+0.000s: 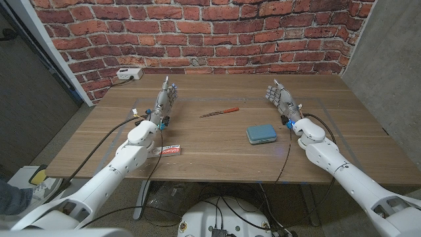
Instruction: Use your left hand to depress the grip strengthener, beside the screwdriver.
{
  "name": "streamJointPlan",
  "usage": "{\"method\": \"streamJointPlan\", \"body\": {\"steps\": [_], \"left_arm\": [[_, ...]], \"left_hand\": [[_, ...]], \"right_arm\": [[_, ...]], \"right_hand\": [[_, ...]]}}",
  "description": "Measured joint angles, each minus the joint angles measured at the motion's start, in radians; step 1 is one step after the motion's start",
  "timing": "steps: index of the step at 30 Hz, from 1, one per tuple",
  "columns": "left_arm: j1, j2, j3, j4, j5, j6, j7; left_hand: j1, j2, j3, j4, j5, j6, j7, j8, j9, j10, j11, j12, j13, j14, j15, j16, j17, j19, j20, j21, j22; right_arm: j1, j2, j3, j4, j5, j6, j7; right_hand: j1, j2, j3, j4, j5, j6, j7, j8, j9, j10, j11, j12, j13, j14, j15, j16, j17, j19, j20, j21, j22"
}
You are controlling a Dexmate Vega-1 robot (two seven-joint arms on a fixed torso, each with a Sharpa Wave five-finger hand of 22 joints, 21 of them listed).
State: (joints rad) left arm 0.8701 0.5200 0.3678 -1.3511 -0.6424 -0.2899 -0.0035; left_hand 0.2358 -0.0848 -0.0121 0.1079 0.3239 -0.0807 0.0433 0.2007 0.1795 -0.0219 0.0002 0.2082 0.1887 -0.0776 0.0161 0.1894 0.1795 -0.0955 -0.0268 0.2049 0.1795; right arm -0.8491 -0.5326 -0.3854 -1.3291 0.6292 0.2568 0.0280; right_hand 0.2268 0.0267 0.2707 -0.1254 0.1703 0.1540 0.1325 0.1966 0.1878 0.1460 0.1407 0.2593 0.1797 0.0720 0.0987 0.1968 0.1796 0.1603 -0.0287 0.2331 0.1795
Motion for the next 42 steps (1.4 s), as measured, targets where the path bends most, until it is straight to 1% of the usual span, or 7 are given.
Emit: {"method": "streamJointPlan", "body": {"steps": [7,11,18,30,35,39,42], "left_arm": [[0.028,0.009,-0.005,-0.044,0.011,-0.005,0.018],[0.049,0.015,-0.012,-0.068,0.016,-0.011,0.026],[0.092,0.041,-0.032,-0.109,0.05,-0.053,0.068],[0.142,0.072,-0.06,-0.126,0.092,-0.116,0.092],[0.163,0.084,-0.073,-0.117,0.11,-0.142,0.099],[0.163,0.084,-0.073,-0.117,0.121,-0.154,0.113],[0.2,0.097,-0.095,-0.126,0.133,-0.162,0.134]], "left_hand": [[0.018,0.006,0.0,0.0,0.0,0.014,0.008,0.007,0.0,0.018,0.001,0.008,0.0,0.02,-0.005,0.007,0.0,0.005,0.005,0.003,0.0],[0.04,0.008,0.003,-0.012,0.005,0.042,0.001,0.014,0.005,0.053,0.002,0.019,0.0,0.057,-0.005,0.012,0.0,0.043,0.012,0.015,0.0],[0.076,0.018,0.002,-0.026,0.005,0.073,0.015,0.018,0.005,0.096,0.009,0.025,0.0,0.1,0.002,0.018,0.0,0.096,0.009,0.032,0.0],[0.112,0.03,0.006,-0.039,0.005,0.108,0.018,0.021,0.005,0.142,0.016,0.033,0.0,0.157,0.006,0.022,0.0,0.159,0.014,0.043,0.0],[0.124,0.018,0.001,-0.043,0.005,0.112,0.021,0.021,0.005,0.15,0.015,0.033,0.0,0.171,0.009,0.022,0.0,0.172,0.018,0.047,-0.001],[0.128,0.022,0.001,-0.043,0.005,0.119,0.021,0.021,0.004,0.156,0.019,0.033,0.0,0.179,0.008,0.022,0.0,0.18,0.021,0.047,-0.003],[0.13,0.025,0.003,-0.045,0.005,0.12,0.02,0.021,0.004,0.166,0.02,0.033,0.0,0.181,0.009,0.022,0.0,0.18,0.021,0.047,-0.003]], "right_arm": [[-0.015,-0.017,-0.005,-0.032,-0.012,-0.013,-0.011],[-0.019,-0.021,-0.005,-0.039,-0.018,-0.014,-0.017],[-0.039,-0.031,-0.007,-0.064,-0.056,0.024,-0.039],[-0.039,-0.025,-0.02,-0.073,-0.111,0.066,-0.059],[-0.039,-0.027,-0.022,-0.084,-0.123,0.068,-0.065],[-0.041,-0.03,-0.023,-0.091,-0.123,0.068,-0.065],[-0.044,-0.032,-0.024,-0.097,-0.127,0.055,-0.073]], "right_hand": [[0.0,0.0,0.0,0.0,0.0,0.0,0.0,0.0,0.001,0.0,0.0,0.0,0.0,0.0,0.0,0.0,0.0,0.0,0.0,0.0,0.0],[0.0,0.0,0.0,0.0,0.0,0.0,0.0,0.0,0.001,0.005,-0.005,0.0,0.0,0.0,0.0,0.0,0.0,0.0,0.0,0.0,0.0],[0.0,0.0,0.0,0.0,0.0,0.014,-0.014,0.0,-0.002,0.034,-0.023,0.003,0.0,0.035,-0.01,0.008,0.0,0.038,-0.009,0.006,0.0],[0.004,-0.004,-0.007,-0.001,0.0,0.027,-0.02,0.0,-0.002,0.048,-0.02,0.004,0.0,0.046,-0.01,0.008,0.0,0.05,-0.007,0.006,0.0],[0.004,-0.004,-0.007,-0.001,0.0,0.027,-0.02,0.0,-0.001,0.055,-0.023,0.007,0.0,0.049,-0.013,0.008,0.0,0.05,-0.007,0.006,0.0],[0.004,-0.004,-0.007,-0.001,0.004,0.074,-0.026,0.022,0.001,0.057,-0.021,0.007,0.0,0.054,-0.008,0.008,0.0,0.054,-0.011,0.006,0.0],[0.004,-0.004,-0.007,-0.001,0.004,0.108,-0.032,0.03,0.002,0.061,-0.018,0.007,0.0,0.056,-0.01,0.008,0.0,0.058,-0.007,0.006,0.0]]}}
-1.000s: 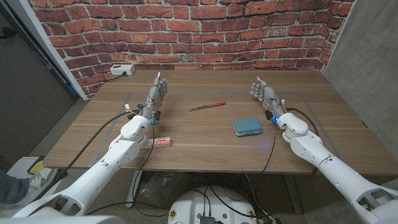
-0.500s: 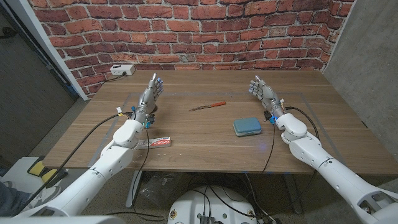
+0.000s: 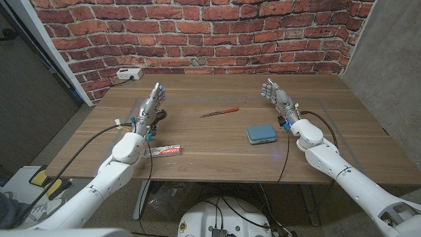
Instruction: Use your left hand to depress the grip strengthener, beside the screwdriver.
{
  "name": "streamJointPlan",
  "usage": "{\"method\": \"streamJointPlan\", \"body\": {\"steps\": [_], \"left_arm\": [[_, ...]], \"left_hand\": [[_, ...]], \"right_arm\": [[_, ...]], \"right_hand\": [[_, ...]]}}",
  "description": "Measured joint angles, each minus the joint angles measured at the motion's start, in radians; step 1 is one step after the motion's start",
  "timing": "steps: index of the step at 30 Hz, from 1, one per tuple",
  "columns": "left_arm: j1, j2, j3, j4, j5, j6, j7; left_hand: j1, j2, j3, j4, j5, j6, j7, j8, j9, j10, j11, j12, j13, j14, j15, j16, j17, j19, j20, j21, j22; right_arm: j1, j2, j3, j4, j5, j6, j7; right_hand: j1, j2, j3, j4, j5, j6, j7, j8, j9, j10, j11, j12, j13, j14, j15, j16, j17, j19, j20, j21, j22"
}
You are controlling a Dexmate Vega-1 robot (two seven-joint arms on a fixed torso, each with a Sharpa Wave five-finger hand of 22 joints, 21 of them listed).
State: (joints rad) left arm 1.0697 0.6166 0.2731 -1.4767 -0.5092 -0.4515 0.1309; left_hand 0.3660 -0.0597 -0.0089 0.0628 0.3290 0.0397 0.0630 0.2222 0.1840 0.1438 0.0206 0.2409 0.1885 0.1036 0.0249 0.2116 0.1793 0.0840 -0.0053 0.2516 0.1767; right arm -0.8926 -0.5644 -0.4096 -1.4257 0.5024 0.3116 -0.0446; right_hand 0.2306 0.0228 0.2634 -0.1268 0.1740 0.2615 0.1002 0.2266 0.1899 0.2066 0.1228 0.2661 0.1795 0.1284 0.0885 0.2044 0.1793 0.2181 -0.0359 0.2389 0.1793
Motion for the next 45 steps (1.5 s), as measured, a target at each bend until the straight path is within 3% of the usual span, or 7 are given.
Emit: {"method": "streamJointPlan", "body": {"steps": [13,19,25,34,45], "left_arm": [[0.053,0.022,-0.04,-0.024,0.147,0.002,0.157],[0.067,0.023,-0.055,-0.016,0.251,0.0,0.257],[0.067,0.023,-0.056,-0.016,0.368,0.002,0.373],[0.107,0.033,-0.096,-0.051,0.5,0.103,0.494],[0.132,0.077,-0.109,-0.138,0.616,0.368,0.563]], "left_hand": [[0.031,0.009,0.001,-0.012,0.0,0.037,-0.002,0.004,0.0,0.041,-0.015,0.007,0.0,0.042,-0.017,0.001,0.0,0.041,-0.002,0.004,0.0],[0.056,0.011,0.004,-0.029,0.0,0.081,-0.002,0.012,0.0,0.077,-0.019,0.015,0.0,0.078,-0.017,0.008,0.0,0.07,-0.001,0.008,0.001],[0.07,0.006,0.002,-0.03,0.0,0.089,-0.007,0.012,0.0,0.087,-0.026,0.015,0.0,0.086,-0.021,0.008,0.0,0.08,0.005,0.008,0.003],[0.085,0.005,0.001,-0.039,0.0,0.095,-0.002,0.012,0.0,0.086,-0.026,0.015,0.005,0.095,-0.023,0.008,0.0,0.086,0.0,0.008,0.003],[0.107,-0.009,0.001,-0.054,0.004,0.095,-0.002,0.012,0.0,0.096,-0.036,0.01,0.005,0.105,-0.012,0.008,0.0,0.112,0.016,0.011,0.003]], "right_arm": [[-0.005,-0.006,-0.004,-0.018,-0.008,-0.023,-0.009],[-0.005,-0.01,-0.007,-0.029,-0.011,-0.039,-0.012],[0.0,-0.013,-0.011,-0.037,-0.011,-0.039,-0.012],[0.003,-0.015,-0.015,-0.052,-0.016,-0.076,-0.021],[0.007,-0.014,-0.021,-0.056,-0.016,-0.091,-0.025]], "right_hand": [[0.0,0.0,0.0,0.0,0.0,-0.03,0.0,-0.012,0.004,0.004,-0.004,-0.008,0.0,0.006,0.004,-0.009,0.0,0.003,0.0,-0.007,0.0],[0.0,0.0,0.0,0.0,0.0,-0.03,0.0,-0.012,0.004,0.004,-0.004,-0.008,0.0,0.006,0.004,-0.009,0.0,0.003,0.0,-0.007,0.0],[0.0,0.0,0.0,0.0,0.0,-0.035,-0.006,-0.016,0.004,0.009,0.002,-0.008,0.0,0.006,0.004,-0.009,0.0,0.003,0.0,-0.007,0.0],[0.0,0.0,0.0,0.0,0.0,-0.035,-0.006,-0.016,0.004,0.009,0.002,-0.008,0.0,0.006,0.004,-0.009,0.0,0.01,0.007,-0.007,0.0],[0.0,0.0,0.0,0.0,0.0,-0.035,-0.006,-0.016,0.003,0.013,-0.002,-0.008,0.0,0.01,0.008,-0.009,0.0,0.01,0.007,-0.007,0.0]]}}
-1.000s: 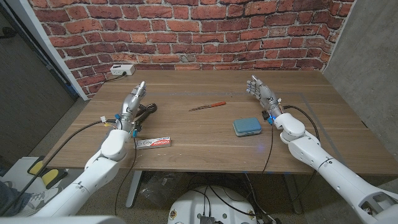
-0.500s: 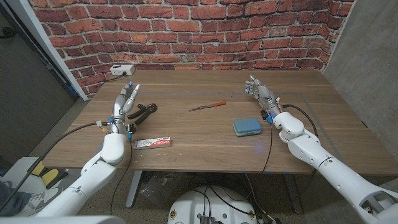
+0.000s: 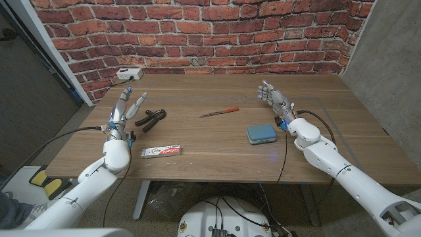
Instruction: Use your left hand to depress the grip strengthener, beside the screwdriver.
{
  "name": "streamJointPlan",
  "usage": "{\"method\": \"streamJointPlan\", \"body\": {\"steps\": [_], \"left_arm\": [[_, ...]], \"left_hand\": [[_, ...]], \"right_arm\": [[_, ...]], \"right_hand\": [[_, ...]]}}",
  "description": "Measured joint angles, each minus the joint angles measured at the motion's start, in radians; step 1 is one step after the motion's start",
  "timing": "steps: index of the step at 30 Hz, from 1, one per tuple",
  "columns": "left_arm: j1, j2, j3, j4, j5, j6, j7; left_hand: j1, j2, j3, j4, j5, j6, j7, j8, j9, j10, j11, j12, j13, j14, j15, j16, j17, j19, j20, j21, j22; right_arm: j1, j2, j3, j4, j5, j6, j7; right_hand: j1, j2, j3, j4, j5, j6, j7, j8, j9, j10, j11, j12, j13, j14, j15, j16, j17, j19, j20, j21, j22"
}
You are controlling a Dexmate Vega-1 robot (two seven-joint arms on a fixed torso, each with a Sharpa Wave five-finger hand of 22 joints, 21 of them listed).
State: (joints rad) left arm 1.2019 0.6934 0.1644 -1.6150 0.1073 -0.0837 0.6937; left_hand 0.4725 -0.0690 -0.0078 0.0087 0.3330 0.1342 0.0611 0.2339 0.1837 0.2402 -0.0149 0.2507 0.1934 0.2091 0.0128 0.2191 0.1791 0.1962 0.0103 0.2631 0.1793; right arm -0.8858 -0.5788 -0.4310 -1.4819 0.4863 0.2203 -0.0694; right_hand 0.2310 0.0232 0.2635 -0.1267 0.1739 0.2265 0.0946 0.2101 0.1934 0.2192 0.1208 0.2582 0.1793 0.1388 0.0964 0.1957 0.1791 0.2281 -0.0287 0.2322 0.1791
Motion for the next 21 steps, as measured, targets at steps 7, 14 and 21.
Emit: {"method": "streamJointPlan", "body": {"steps": [7,14,21], "left_arm": [[0.008,0.048,0.022,-0.088,0.071,0.189,0.024],[0.016,0.083,0.033,-0.142,0.102,0.349,0.001],[0.01,0.14,0.063,-0.209,0.113,0.463,-0.046]], "left_hand": [[0.021,-0.005,-0.003,-0.011,0.004,-0.001,-0.01,-0.007,0.0,0.001,-0.001,-0.004,0.0,0.004,-0.004,0.0,0.0,0.015,0.004,0.0,0.0],[0.052,-0.02,-0.006,-0.026,0.008,-0.013,-0.016,-0.012,0.005,-0.03,-0.003,-0.022,0.0,-0.011,-0.001,-0.018,0.0,0.02,0.009,-0.002,0.0],[0.069,-0.026,-0.011,-0.035,0.011,-0.009,-0.02,-0.016,0.005,-0.034,-0.003,-0.027,0.0,-0.012,0.0,-0.02,0.0,0.022,0.011,-0.004,0.0]], "right_arm": [[0.001,0.002,-0.005,-0.001,-0.001,-0.018,-0.008],[0.002,0.004,-0.007,-0.003,-0.004,-0.024,-0.012],[0.005,0.007,-0.01,-0.004,-0.004,-0.029,-0.014]], "right_hand": [[0.004,0.004,0.0,0.0,0.0,0.0,0.0,0.0,0.0,0.0,0.0,0.0,0.0,0.004,-0.003,0.0,0.0,0.0,0.0,0.0,0.0],[0.004,0.004,0.0,0.0,0.0,0.0,0.0,0.0,0.0,0.0,0.0,0.0,0.005,0.004,-0.003,0.0,0.0,0.004,0.004,0.0,0.0],[0.004,0.004,0.0,0.0,0.0,0.0,0.0,0.0,0.0,0.005,-0.005,0.0,0.005,0.004,-0.003,0.0,0.0,0.004,0.004,0.0,0.0]]}}
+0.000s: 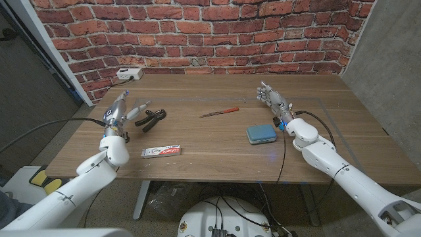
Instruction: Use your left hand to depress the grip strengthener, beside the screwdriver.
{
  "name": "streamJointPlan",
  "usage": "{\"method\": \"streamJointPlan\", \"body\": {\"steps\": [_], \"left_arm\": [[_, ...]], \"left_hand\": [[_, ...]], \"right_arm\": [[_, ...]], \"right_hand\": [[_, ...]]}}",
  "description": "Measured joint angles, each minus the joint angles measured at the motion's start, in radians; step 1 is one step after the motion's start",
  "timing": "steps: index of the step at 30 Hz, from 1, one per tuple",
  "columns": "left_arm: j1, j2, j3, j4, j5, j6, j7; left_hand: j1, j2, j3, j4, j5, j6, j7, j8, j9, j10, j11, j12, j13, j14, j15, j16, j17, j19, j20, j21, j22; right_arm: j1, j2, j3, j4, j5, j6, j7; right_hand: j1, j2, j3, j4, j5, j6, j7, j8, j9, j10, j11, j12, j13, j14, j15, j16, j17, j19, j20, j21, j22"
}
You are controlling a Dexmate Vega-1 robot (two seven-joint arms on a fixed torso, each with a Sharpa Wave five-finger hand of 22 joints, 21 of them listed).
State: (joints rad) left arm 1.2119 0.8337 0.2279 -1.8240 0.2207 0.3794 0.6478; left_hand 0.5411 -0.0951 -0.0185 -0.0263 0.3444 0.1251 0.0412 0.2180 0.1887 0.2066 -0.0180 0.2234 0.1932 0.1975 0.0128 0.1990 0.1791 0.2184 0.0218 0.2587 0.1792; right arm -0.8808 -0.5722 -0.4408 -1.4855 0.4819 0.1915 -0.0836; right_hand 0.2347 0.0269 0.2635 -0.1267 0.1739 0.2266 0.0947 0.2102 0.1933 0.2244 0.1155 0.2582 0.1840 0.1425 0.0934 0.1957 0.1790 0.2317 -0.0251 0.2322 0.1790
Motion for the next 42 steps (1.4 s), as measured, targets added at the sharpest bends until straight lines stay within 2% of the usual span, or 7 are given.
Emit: {"method": "streamJointPlan", "body": {"steps": [5,17,24,30,37,39,42], "left_arm": [[-0.011,0.038,0.02,-0.039,0.002,0.096,-0.053],[-0.056,0.117,0.088,-0.112,0.031,0.291,-0.144],[-0.094,0.169,0.13,-0.15,0.036,0.376,-0.211],[-0.172,0.235,0.21,-0.184,0.067,0.46,-0.326],[-0.268,0.297,0.312,-0.216,0.116,0.514,-0.431],[-0.292,0.312,0.337,-0.222,0.169,0.54,-0.539],[-0.341,0.335,0.382,-0.232,0.197,0.547,-0.597]], "left_hand": [[0.018,0.006,0.002,-0.006,0.0,0.03,-0.01,0.005,0.0,0.008,-0.007,-0.003,0.0,0.008,-0.008,0.0,0.003,0.026,0.009,0.0,0.0],[0.038,0.009,-0.017,-0.014,0.011,0.233,-0.025,0.053,0.0,0.188,-0.048,0.035,0.0,0.174,-0.04,0.032,0.005,0.166,0.008,0.032,0.005],[0.058,0.011,-0.021,-0.018,0.011,0.214,-0.026,0.038,0.0,0.187,-0.043,0.027,0.0,0.195,-0.041,0.032,0.005,0.205,0.012,0.042,0.005],[0.082,0.014,-0.016,-0.024,0.011,0.2,-0.025,0.03,0.0,0.173,-0.045,0.016,0.0,0.205,-0.051,0.032,0.005,0.221,0.007,0.042,0.005],[0.16,0.022,-0.002,-0.063,0.015,0.163,-0.038,0.005,0.0,0.16,-0.069,0.002,0.005,0.212,-0.058,0.021,0.005,0.237,-0.002,0.042,0.002],[0.178,0.02,0.002,-0.072,0.015,0.152,-0.043,0.0,0.0,0.152,-0.077,-0.006,0.005,0.212,-0.058,0.012,0.005,0.237,-0.002,0.042,0.002],[0.209,0.017,0.003,-0.089,0.015,0.142,-0.045,-0.004,0.004,0.149,-0.084,-0.007,0.005,0.209,-0.06,0.008,0.002,0.248,-0.006,0.042,0.002]], "right_arm": [[0.006,0.003,-0.004,0.005,0.0,-0.003,0.002],[0.016,0.007,-0.01,0.015,0.003,-0.015,0.01],[0.018,0.008,-0.013,0.016,0.005,-0.018,0.014],[0.019,0.007,-0.014,0.015,0.005,-0.018,0.015],[0.019,0.006,-0.014,0.007,0.0,-0.018,0.009],[0.019,0.006,-0.014,0.003,-0.001,-0.018,0.008],[0.019,0.007,-0.014,-0.001,-0.006,-0.014,0.004]], "right_hand": [[0.0,0.0,0.0,0.0,0.0,0.0,0.0,0.0,0.0,0.004,0.004,0.0,0.0,0.0,0.0,0.0,0.0,0.0,0.0,0.0,0.0],[0.0,0.0,0.0,0.0,0.0,0.0,0.0,0.0,0.0,0.004,0.004,0.0,0.0,0.007,-0.001,-0.003,0.0,0.0,0.0,-0.009,0.0],[0.0,0.0,0.0,0.0,0.0,0.002,0.002,0.0,0.0,0.004,0.004,-0.008,0.0,0.007,-0.001,-0.004,0.0,0.004,0.004,-0.009,0.0],[0.0,0.0,0.0,0.0,0.0,0.002,0.002,0.0,0.0,0.004,0.004,-0.008,0.0,0.007,-0.001,-0.004,0.0,0.006,0.005,-0.009,0.0],[0.0,0.0,-0.003,-0.003,0.0,0.002,0.002,0.0,0.0,0.007,0.007,-0.008,0.0,0.007,-0.001,-0.004,0.0,0.011,0.0,-0.009,0.0],[0.0,0.0,-0.003,-0.003,0.0,0.002,0.002,0.0,0.0,0.007,0.007,-0.008,0.0,0.007,-0.001,-0.004,0.0,0.011,0.0,-0.009,0.0],[0.0,0.0,-0.003,-0.003,0.0,0.002,0.002,0.0,0.0,0.007,0.007,-0.008,0.0,0.007,-0.001,-0.004,0.0,0.011,0.0,-0.009,0.0]]}}
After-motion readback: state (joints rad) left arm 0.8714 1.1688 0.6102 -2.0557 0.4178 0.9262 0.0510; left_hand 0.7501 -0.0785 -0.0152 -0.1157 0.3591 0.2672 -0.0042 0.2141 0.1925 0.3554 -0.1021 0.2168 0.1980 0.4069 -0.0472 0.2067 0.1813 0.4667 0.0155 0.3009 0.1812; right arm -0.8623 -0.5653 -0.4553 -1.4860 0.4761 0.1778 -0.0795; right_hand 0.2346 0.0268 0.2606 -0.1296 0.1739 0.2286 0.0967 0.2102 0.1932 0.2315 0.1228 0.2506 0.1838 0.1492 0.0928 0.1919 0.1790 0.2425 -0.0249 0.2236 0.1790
